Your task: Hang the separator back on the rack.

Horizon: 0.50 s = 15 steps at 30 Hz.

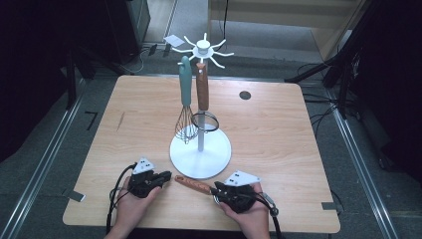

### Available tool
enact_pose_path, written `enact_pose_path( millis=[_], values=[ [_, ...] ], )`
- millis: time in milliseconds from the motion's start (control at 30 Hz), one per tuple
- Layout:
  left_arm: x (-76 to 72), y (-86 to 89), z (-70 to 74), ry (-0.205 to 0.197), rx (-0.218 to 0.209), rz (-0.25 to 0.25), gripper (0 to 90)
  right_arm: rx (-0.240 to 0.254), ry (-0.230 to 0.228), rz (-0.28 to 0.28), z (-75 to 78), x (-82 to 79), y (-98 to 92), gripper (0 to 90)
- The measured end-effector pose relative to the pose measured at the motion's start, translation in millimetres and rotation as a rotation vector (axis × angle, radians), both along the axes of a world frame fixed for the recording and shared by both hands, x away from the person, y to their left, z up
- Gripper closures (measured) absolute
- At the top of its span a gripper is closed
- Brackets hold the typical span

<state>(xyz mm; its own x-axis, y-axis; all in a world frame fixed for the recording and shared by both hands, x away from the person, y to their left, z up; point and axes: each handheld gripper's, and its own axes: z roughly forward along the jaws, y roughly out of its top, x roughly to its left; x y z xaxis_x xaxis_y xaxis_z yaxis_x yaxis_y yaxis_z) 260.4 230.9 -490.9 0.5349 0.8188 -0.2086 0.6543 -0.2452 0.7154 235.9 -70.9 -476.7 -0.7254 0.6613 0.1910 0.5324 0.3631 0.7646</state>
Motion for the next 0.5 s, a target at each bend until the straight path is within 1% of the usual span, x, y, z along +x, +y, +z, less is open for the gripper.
enact_pose_path(
  millis=[33, 133, 200, 267, 333, 367, 400, 500],
  values=[
    [-0.1, -0.2, -0.1, 0.000, 0.001, -0.001, 85.8, -0.008, 0.003, 0.016, -1.5, 2.0, 6.4, 62.7],
    [-0.1, 0.7, -0.2, 0.001, -0.003, 0.002, 85.4, -0.040, 0.011, 0.034, -7.5, 8.5, 18.8, 55.1],
    [-0.1, 2.3, 0.3, -0.001, -0.006, 0.001, 85.0, -0.065, 0.022, 0.048, -13.8, 13.7, 27.6, 54.8],
    [-0.3, 3.4, 0.7, -0.001, -0.013, 0.001, 84.8, -0.080, 0.017, 0.051, -17.6, 15.9, 31.9, 54.4],
    [-0.7, 4.2, 1.1, -0.005, -0.018, 0.001, 84.6, -0.087, 0.002, 0.065, -19.6, 15.7, 34.8, 55.7],
    [-0.9, 4.4, 1.4, -0.007, -0.016, 0.002, 84.6, -0.099, -0.012, 0.064, -19.7, 15.3, 35.6, 60.3],
    [-1.0, 4.9, 1.6, -0.007, -0.017, 0.001, 84.6, -0.103, -0.014, 0.068, -19.6, 15.1, 35.3, 62.1],
    [-1.6, 6.0, 1.9, -0.010, -0.020, -0.002, 84.5, -0.080, -0.007, 0.112, -20.3, 14.9, 33.2, 68.7]
  ],
)
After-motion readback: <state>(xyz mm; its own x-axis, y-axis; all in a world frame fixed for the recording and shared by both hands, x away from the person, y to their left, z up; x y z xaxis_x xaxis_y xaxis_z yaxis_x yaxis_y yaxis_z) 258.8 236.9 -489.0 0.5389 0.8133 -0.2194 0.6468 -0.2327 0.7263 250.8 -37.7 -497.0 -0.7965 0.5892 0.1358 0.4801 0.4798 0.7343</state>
